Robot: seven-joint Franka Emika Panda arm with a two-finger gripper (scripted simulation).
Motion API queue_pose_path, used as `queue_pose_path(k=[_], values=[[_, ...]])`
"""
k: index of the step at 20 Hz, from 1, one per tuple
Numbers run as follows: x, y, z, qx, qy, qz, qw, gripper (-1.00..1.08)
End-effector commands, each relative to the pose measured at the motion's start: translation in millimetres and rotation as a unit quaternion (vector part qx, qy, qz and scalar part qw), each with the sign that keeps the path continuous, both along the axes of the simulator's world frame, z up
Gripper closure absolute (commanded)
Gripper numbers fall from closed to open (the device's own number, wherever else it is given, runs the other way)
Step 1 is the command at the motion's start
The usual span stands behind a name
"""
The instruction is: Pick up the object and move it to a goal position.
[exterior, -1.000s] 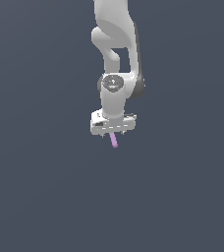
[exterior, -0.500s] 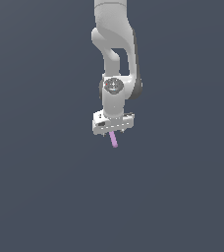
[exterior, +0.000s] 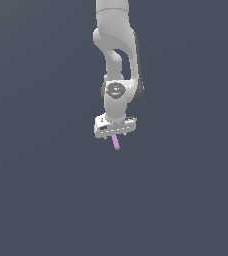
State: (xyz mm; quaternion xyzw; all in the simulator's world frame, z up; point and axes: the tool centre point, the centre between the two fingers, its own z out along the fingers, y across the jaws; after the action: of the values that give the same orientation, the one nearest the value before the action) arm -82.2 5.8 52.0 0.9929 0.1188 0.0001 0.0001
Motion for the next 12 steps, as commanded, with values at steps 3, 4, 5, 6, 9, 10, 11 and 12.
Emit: queue_pose_path(k=[3,4,5,6,9,10,11,12], values=[[-1,0,-21,0.0,0.0,0.001,1.0,-0.92],[-1,0,-25,0.0,0.0,0.001,1.0,-0.92],[-1,0,-29,0.0,0.0,0.001,1.0,-0.92],[-1,0,-32,0.0,0.0,0.001,1.0,-0.92],[-1,0,-37,0.0,0.0,0.001,1.0,-0.92],[-1,0,-38,0.0,0.0,0.001,1.0,-0.92],[-1,0,-38,0.0,0.0,0.001,1.0,-0.92],[-1,0,-38,0.0,0.0,0.001,1.0,1.08]])
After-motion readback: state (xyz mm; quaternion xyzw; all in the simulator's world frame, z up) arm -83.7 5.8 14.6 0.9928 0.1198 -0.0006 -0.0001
